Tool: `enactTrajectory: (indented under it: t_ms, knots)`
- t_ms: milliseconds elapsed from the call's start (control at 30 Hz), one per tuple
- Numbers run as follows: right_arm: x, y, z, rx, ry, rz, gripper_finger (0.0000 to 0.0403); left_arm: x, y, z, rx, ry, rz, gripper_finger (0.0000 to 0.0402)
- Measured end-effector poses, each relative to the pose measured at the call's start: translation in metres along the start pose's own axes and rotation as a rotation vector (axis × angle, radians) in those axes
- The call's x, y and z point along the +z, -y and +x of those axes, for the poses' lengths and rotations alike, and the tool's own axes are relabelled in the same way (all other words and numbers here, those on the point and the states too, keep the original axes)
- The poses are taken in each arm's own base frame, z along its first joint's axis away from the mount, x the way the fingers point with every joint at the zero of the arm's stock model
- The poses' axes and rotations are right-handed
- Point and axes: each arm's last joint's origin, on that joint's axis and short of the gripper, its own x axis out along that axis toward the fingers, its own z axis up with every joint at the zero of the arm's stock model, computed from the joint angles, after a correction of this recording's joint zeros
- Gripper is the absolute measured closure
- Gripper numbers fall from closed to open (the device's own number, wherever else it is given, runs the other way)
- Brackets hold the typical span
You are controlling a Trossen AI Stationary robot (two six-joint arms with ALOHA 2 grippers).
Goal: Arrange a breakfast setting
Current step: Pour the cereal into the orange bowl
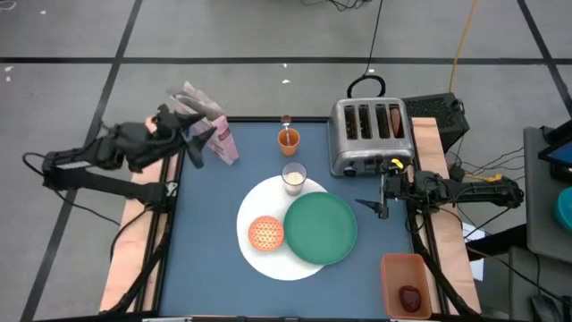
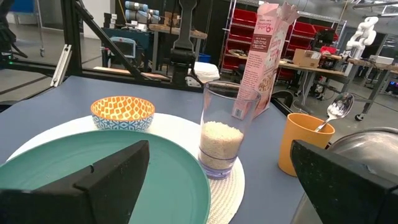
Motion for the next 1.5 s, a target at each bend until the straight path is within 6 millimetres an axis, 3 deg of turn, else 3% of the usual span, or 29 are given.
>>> enactTrajectory:
  t_ms: [133,333,700,1000,1167,1500]
  knots:
    - [0.0,0.0,0.0,0.0,0.0,0.0,0.0018,0.019,-0.003,0.011,0.075,-0.166,0.014,0.0158]
    - [0.0,0.0,0.0,0.0,0.0,0.0,0.0018,0.03,-0.005,0.04,0.207,-0.393,0.031,0.0158]
    - [0.0,0.0,0.0,0.0,0.0,0.0,0.0018,0.024,-0.015,0.093,0.331,-0.741,0.034,0.0158]
    - [0.0,0.0,0.0,0.0,0.0,0.0,0.0018,0.026,-0.022,0.113,0.28,-0.873,-0.032,0.0158]
    - [0.0,0.0,0.0,0.001,0.0,0.0,0.0018,0.02,-0.03,0.114,0.309,-0.956,-0.059,0.0158]
    - [0.0,0.0,0.0,0.001,0.0,0.0,0.0018,0.003,-0.036,0.14,0.309,-1.082,-0.08,0.0158]
